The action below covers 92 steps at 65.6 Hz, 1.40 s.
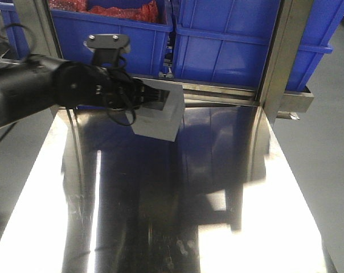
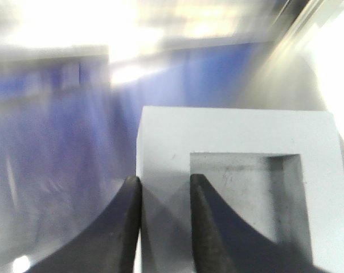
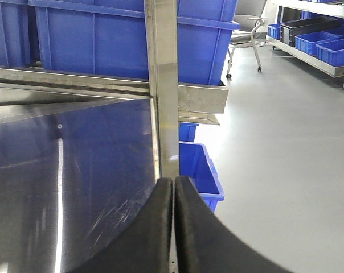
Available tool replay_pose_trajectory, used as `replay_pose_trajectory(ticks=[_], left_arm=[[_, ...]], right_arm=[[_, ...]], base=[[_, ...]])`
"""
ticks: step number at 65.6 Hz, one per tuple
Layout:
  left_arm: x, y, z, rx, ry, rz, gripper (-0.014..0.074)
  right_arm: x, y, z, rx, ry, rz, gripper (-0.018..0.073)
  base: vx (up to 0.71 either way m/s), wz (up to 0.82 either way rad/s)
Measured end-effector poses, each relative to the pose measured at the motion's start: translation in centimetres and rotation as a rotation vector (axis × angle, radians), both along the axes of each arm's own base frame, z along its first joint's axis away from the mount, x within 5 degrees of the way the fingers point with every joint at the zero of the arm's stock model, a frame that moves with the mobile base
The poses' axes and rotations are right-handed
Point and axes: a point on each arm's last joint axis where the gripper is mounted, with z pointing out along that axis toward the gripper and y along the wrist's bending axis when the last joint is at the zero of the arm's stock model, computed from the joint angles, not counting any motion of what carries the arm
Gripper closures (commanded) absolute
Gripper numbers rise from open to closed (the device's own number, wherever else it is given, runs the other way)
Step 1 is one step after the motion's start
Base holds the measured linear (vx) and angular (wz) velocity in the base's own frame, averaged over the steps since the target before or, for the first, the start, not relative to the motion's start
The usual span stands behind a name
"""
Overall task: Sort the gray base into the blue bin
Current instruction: 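Lift the gray block with the left gripper and pull it toward the robot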
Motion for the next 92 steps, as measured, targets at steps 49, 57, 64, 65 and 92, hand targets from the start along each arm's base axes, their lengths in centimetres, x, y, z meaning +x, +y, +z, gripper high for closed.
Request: replay_pose_trajectory(ticks=[49,57,64,65,92], left_arm=[[-18.2,8.8,3.9,-0.096,-0.286,0.004,0.0593],[-20.9,10.1,3.6,-0.111,-0.351,0.002,0.0593],[-23.4,11.3,3.0,-0.134,-0.405,0.003,0.0593],[-23.6,11.4,3.0,-0.136,-0.411,0.003,0.0593],[-30.6,14.7,0.2,-0.221,-0.591,0.008,0.0593]], right_arm=[[0.0,0.0,0.0,0.000,0.000,0.000,0.0564],[0.0,0.0,0.0,0.000,0.000,0.000,0.0564],[0.0,0.0,0.0,0.000,0.000,0.000,0.0564],[0.0,0.0,0.0,0.000,0.000,0.000,0.0564],[0.0,0.0,0.0,0.000,0.000,0.000,0.0564]], base=[[0.00,0.00],[0.00,0.00],[0.00,0.00],[0.00,0.00],[0.00,0.00]])
